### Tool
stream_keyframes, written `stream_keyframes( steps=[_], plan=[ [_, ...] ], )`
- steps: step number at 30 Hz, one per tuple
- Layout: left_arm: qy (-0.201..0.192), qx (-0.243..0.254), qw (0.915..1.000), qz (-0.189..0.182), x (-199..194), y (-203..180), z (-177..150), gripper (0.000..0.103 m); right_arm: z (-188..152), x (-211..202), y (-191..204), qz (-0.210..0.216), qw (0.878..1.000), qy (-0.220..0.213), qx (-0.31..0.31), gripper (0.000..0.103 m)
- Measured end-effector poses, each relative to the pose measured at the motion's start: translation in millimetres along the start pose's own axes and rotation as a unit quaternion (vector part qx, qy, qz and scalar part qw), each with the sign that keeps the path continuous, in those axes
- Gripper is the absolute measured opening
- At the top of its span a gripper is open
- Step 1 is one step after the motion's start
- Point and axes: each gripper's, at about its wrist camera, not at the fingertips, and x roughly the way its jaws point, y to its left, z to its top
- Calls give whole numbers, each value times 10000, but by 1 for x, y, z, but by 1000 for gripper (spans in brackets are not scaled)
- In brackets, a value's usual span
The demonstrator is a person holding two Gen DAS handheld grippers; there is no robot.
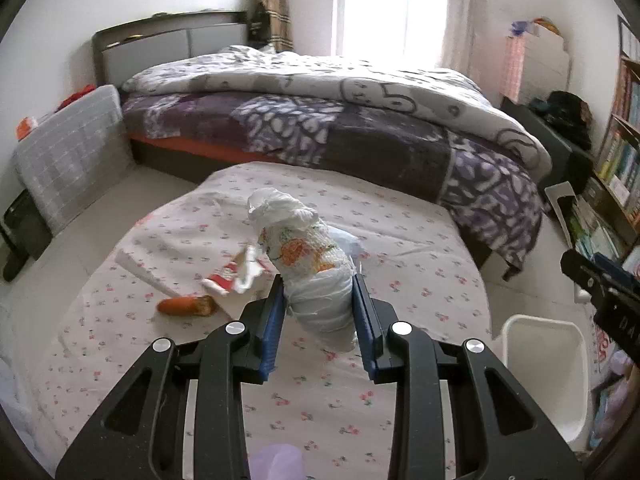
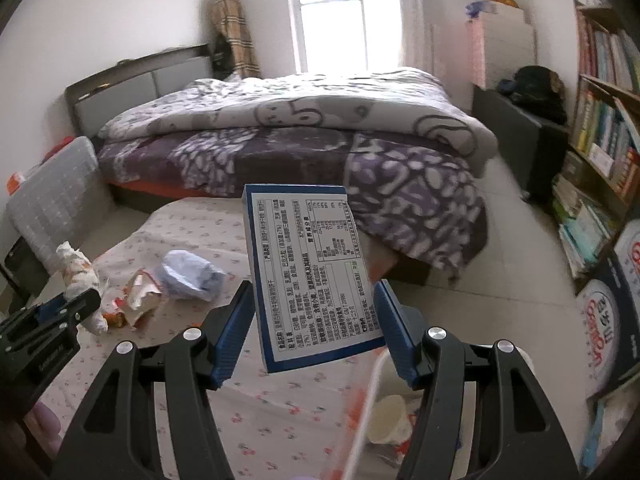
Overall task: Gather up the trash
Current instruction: 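Carry the tissue bundle and blue-white box to the white bin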
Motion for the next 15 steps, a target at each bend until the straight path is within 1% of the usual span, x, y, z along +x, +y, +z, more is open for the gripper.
stream_keyframes(
  steps=[11, 15],
  plan=[
    [90, 367, 9988, -326, 2, -47, -10, 31, -7, -11, -74, -509, 9975, 176, 459, 61],
    [110, 532, 9976, -420, 2, -65, -14, 31, -10, -16, -93, -675, 9960, 183, 549, 62]
  ],
)
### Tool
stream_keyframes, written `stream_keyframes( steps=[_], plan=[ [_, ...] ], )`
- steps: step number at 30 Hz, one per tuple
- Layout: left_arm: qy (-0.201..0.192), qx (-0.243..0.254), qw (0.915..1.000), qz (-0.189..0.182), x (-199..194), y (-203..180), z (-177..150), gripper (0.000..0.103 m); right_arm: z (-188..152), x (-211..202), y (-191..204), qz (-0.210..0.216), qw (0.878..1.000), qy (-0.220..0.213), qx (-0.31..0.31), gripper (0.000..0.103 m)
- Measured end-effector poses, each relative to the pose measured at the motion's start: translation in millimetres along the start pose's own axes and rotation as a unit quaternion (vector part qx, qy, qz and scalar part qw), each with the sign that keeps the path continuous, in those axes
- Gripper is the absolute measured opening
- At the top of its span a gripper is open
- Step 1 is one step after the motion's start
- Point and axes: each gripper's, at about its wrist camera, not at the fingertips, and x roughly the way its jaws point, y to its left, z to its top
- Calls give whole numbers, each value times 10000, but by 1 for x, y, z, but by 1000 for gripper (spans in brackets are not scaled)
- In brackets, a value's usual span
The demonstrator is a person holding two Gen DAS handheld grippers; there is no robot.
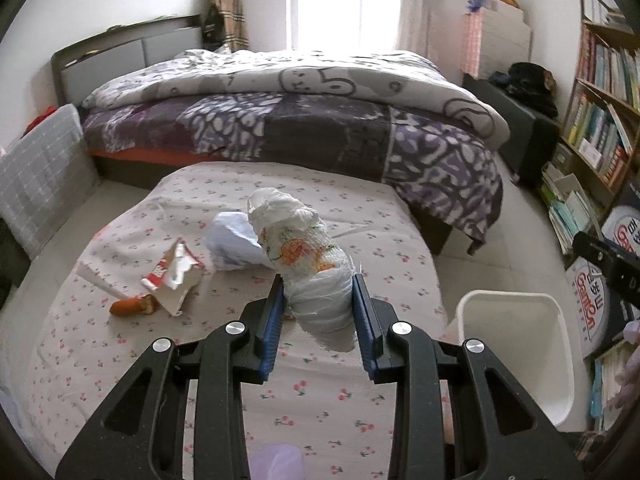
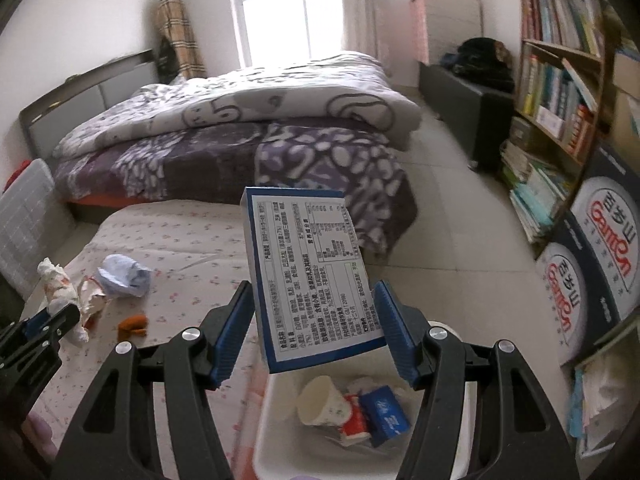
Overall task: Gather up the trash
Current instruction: 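Carry the tissue bundle and blue-white box to the white bin, then open both tools over the bin to drop the bundle and box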
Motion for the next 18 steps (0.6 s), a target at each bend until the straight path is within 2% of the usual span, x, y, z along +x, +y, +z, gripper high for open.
stream_keyframes(
  steps=[8, 10, 18],
  plan=[
    [66, 314, 9988, -356, 3, -37, -4, 31, 1, -8, -32, -207, 9993, -77, 299, 66],
    [84, 403, 9980, -472, 2, -47, -6, 31, 2, -10, -41, -280, 9987, -105, 406, 70],
    [160, 874, 9915, -950, -2, -97, -16, 31, 6, -17, -75, -557, 9947, -216, 839, 78]
  ],
)
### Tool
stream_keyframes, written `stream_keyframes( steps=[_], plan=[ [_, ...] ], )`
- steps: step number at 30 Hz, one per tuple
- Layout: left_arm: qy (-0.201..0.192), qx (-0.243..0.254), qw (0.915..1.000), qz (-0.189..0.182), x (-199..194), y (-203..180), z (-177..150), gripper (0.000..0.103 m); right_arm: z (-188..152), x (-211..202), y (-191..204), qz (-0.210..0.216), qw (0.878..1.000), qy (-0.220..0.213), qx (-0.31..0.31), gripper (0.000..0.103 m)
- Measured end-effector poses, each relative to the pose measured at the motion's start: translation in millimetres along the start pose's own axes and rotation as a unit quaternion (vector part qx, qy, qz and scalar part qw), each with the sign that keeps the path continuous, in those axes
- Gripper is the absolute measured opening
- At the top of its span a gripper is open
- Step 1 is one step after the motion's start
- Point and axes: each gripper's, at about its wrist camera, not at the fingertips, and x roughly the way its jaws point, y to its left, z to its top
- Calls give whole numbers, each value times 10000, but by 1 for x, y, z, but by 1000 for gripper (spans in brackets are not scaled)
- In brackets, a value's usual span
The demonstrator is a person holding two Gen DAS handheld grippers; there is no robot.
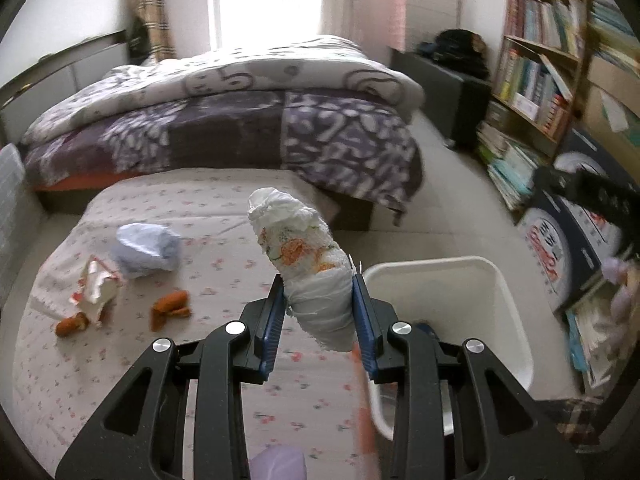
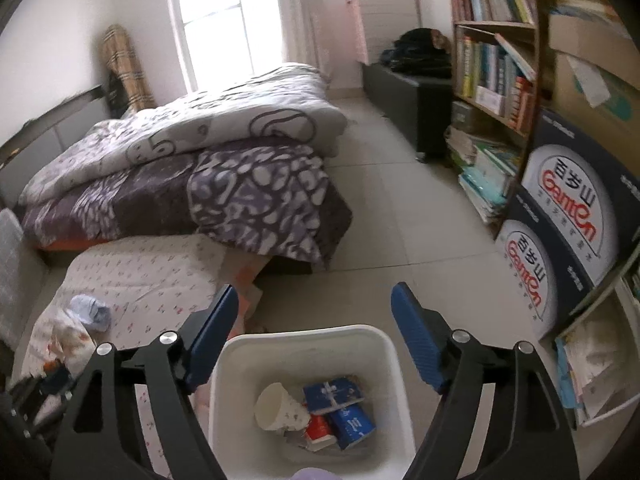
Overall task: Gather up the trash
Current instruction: 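Open both tools over the bin to drop the bundle and box, then grasp the red snack bag with the left tool while the right tool grasps the orange snack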
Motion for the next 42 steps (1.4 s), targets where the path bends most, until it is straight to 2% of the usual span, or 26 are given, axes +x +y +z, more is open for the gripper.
stream_keyframes(
  steps=[8, 12, 13, 14, 15, 21, 26, 30, 35, 40, 42],
  plan=[
    [166, 459, 9980, -410, 12, -50, -6, 32, 7, -3, -29, -171, 9992, -97, 354, 84],
    [317, 593, 9949, -755, 20, -70, -8, 34, 9, -3, -39, -227, 9985, -88, 482, 85],
    [363, 605, 9938, -860, 21, -74, -8, 46, 9, -3, -41, -237, 9984, -79, 507, 85],
    [397, 610, 9929, -945, 23, -78, -8, 53, 9, -2, -43, -246, 9983, -71, 531, 85],
    [398, 608, 9922, -1015, 24, -81, -8, 64, 10, -2, -44, -256, 9981, -63, 558, 86],
    [460, 606, 9927, -937, 29, -80, -10, 70, 12, -1, -43, -237, 9977, -44, 636, 88],
    [410, 427, 9959, -679, 29, -59, -7, 80, 10, 3, -23, -134, 9988, 36, 466, 91],
    [332, 393, 9985, -201, 28, -34, -6, 85, 7, 7, 0, -52, 9995, 113, 283, 91],
    [416, 122, 9979, 484, 36, 23, -5, 88, 2, 13, 31, 28, 9997, 216, 49, 91],
    [739, -205, 9884, 1310, 52, 95, -3, 88, -6, 25, 70, 111, 9988, 407, -264, 91],
    [966, -311, 9803, 1693, 62, 129, -4, 88, -11, 31, 86, 155, 9979, 489, -390, 91]
  ],
)
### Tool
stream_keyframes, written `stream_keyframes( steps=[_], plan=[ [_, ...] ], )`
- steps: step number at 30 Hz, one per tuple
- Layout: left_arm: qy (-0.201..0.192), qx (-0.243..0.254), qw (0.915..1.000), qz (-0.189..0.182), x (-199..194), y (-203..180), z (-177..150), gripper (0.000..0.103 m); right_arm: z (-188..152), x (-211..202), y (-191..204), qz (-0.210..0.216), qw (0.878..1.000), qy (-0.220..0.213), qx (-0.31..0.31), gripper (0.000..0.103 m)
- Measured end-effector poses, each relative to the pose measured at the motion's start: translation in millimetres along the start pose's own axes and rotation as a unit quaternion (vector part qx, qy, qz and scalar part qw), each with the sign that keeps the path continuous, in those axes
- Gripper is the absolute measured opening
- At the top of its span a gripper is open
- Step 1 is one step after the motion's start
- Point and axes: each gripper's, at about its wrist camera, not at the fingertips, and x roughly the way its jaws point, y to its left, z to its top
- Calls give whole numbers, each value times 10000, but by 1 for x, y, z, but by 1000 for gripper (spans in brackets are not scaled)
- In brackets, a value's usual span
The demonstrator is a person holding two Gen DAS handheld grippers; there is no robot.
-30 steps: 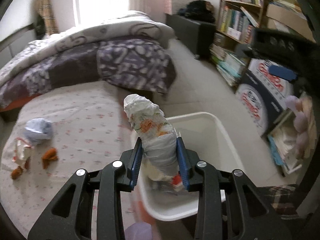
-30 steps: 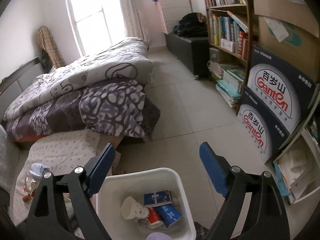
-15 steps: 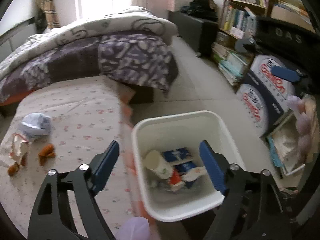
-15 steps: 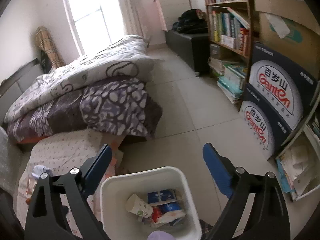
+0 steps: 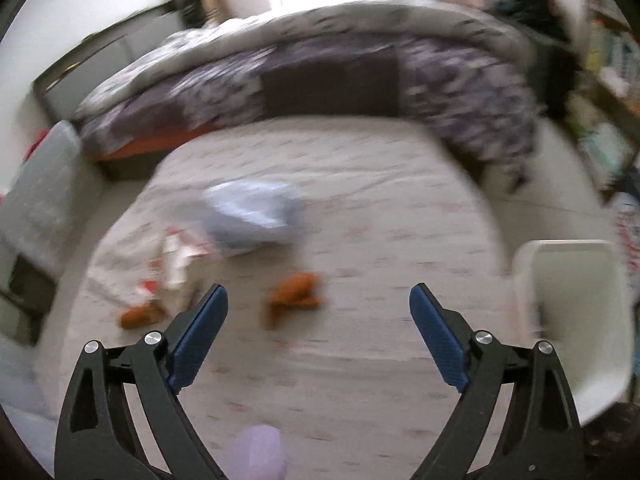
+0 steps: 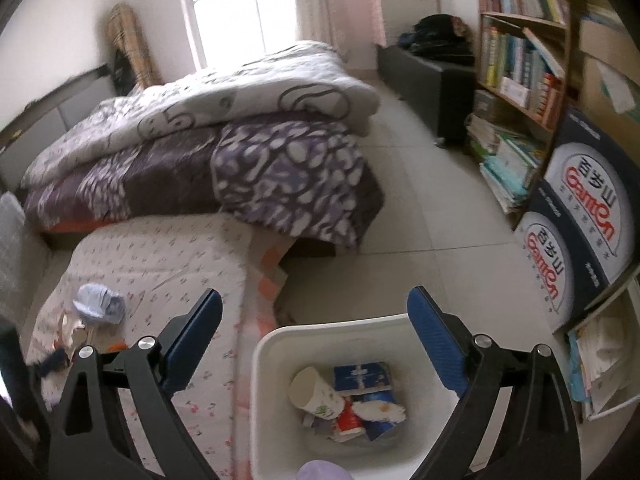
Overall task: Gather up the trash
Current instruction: 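Grasp the red snack bag with the left tool while the right tool grasps the orange snack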
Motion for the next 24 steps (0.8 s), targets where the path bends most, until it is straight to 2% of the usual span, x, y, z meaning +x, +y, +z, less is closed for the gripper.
stream_keyframes(
  steps=[4, 8, 12, 15, 17, 18, 19, 24],
  plan=[
    [182, -209, 9977, 622, 31, 50, 3, 88, -6, 15, 38, 113, 9994, 183, -282, 91],
    [240, 18, 9931, 1145, 57, 85, 3, 88, -15, 29, 76, 275, 9973, 401, -543, 91],
    [546, -62, 9932, 1027, 85, 112, -2, 88, -25, 45, 114, 431, 9934, 640, -853, 91],
    [536, 131, 9930, 1045, 98, 118, -4, 88, -32, 57, 138, 520, 9902, 817, -1009, 91],
    [533, 189, 9935, 987, 103, 120, -5, 75, -36, 64, 148, 583, 9884, 936, -1045, 91],
    [588, 144, 9947, 831, 106, 123, -6, 59, -38, 68, 153, 609, 9874, 1003, -1057, 91],
    [630, 43, 9960, 627, 108, 126, -6, 53, -41, 72, 158, 624, 9865, 1072, -1072, 91],
    [401, -375, 9984, 120, 86, 141, -7, 35, -51, 88, 180, 691, 9823, 1293, -1166, 91]
  ],
)
